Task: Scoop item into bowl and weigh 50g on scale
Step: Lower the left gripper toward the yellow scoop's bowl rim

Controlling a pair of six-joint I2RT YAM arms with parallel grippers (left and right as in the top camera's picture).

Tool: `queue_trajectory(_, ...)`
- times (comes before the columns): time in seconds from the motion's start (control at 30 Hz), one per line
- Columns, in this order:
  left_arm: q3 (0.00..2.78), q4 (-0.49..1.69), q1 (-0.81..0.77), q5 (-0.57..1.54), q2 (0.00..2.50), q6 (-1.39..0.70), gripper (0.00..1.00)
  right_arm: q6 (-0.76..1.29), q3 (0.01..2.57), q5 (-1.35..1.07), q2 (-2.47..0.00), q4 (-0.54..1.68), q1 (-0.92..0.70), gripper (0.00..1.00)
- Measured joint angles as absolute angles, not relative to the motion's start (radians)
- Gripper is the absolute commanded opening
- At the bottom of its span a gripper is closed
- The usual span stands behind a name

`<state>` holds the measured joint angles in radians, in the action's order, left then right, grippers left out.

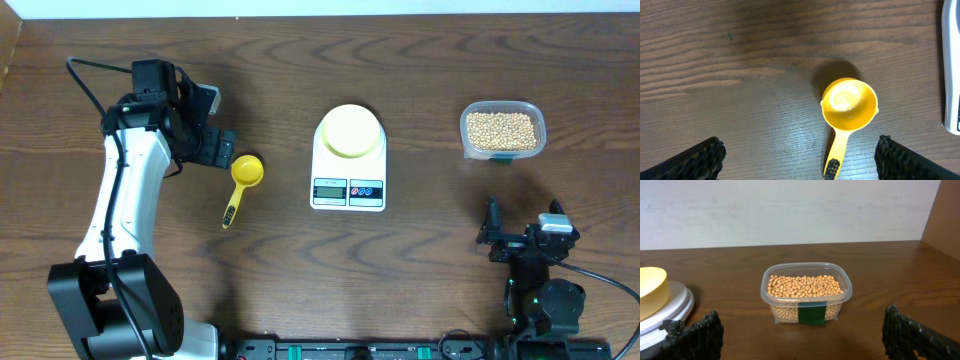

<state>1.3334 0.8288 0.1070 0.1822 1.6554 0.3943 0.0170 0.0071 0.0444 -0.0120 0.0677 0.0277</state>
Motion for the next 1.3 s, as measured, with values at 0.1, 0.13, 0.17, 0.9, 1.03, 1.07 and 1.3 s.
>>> queue_trajectory(0.1, 1.333, 0.831, 0.107, 0.182, 1.655, 0.394, 0.97, 0.017, 0.007, 0.044, -0.012, 0.068, 0.028, 0.99)
queue_trajectory(0.13, 1.333, 0.833, 0.107, 0.182, 1.655, 0.394, 0.98, 0.017, 0.007, 0.044, -0.012, 0.068, 0.028, 0.99)
queue_trajectory(0.17, 1.333, 0.834, 0.107, 0.182, 1.655, 0.394, 0.98, 0.017, 0.007, 0.044, -0.012, 0.068, 0.028, 0.99)
queue_trajectory(0.9, 1.333, 0.830, 0.107, 0.182, 1.655, 0.394, 0.98, 0.017, 0.007, 0.044, -0.012, 0.068, 0.028, 0.99)
queue_trajectory(1.03, 1.333, 0.829, 0.107, 0.182, 1.655, 0.394, 0.98, 0.017, 0.007, 0.044, -0.012, 0.068, 0.028, 0.99)
queue_trajectory(1.07, 1.333, 0.830, 0.107, 0.182, 1.655, 0.394, 0.98, 0.017, 0.007, 0.044, -0.012, 0.068, 0.028, 0.99)
queue_trajectory(1.3, 1.333, 0.829, 0.107, 0.183, 1.694, 0.394, 0.98, 0.017, 0.007, 0.044, -0.012, 0.068, 0.028, 0.99)
